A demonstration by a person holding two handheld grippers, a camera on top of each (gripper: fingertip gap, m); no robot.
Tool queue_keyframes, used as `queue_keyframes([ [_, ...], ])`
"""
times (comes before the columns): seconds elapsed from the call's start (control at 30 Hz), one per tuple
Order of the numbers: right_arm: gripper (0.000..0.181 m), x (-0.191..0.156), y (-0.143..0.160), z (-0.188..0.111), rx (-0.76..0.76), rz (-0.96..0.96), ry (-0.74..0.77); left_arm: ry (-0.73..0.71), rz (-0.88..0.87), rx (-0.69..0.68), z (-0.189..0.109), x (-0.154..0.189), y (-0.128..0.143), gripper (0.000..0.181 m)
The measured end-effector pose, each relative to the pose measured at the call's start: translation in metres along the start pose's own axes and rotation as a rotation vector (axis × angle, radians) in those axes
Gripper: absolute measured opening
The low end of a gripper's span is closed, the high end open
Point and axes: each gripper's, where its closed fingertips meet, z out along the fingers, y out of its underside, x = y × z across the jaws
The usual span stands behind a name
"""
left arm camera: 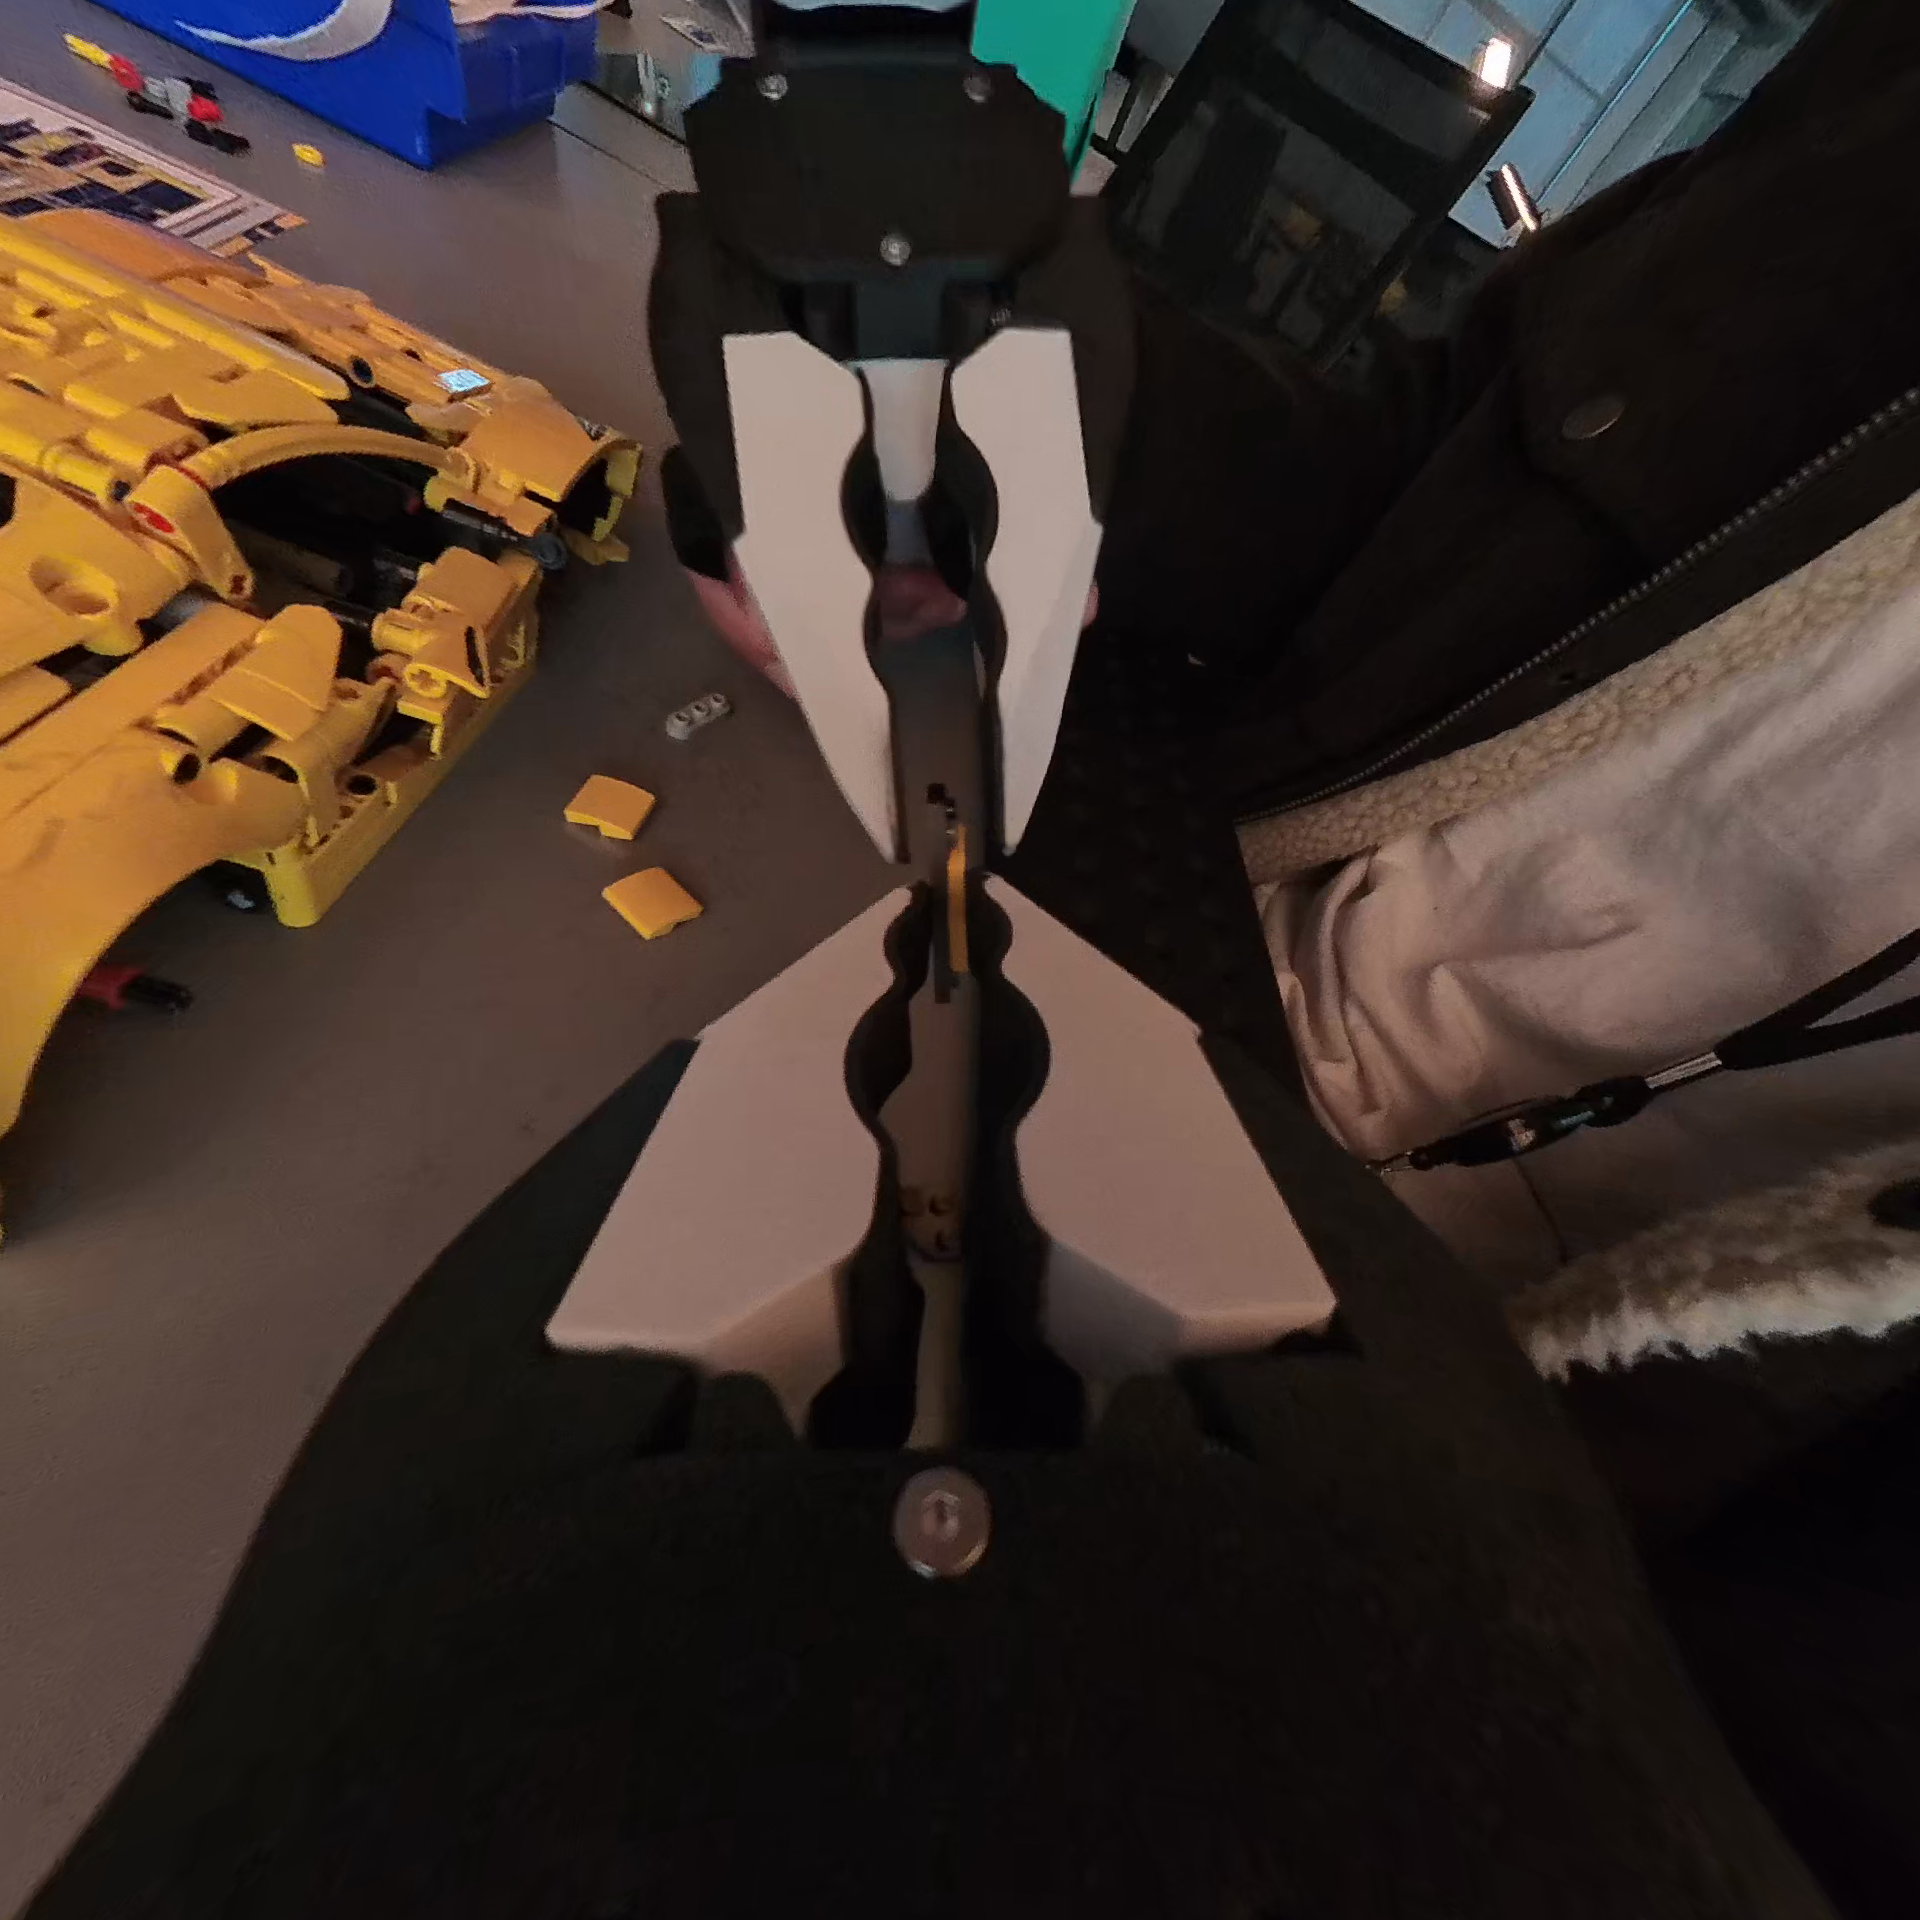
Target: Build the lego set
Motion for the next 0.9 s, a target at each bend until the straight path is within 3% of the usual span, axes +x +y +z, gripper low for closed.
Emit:
queue_keyframes([
  [0.1, 0.007, 0.001, 0.001, 0.002, -0.005, -0.010, 0.034, -0.005, 0.009, -0.010, 0.001, 0.000, 0.002, 0.006],
  [0.47, 0.006, 0.003, 0.023, 0.009, -0.192, 0.006, 0.060, -0.060, 0.072, -0.138, 0.011, -0.004, 0.021, 0.005],
  [0.63, 0.010, 0.014, -0.012, -0.005, 0.066, -0.034, 0.125, -0.083, -0.025, 0.089, -0.007, -0.013, -0.013, 0.006],
  [0.73, 0.043, 0.027, -0.032, -0.015, 0.164, -0.127, 0.336, -0.123, -0.176, 0.273, -0.030, -0.032, -0.033, 0.006],
  [0.83, 0.053, 0.034, -0.049, -0.014, 0.251, -0.194, 0.574, -0.082, -0.325, 0.465, -0.050, -0.041, -0.051, 0.005],
  [0.9, 0.060, 0.040, -0.056, -0.007, 0.258, -0.240, 0.706, -0.062, -0.373, 0.507, -0.053, -0.043, -0.054, 0.005],
])
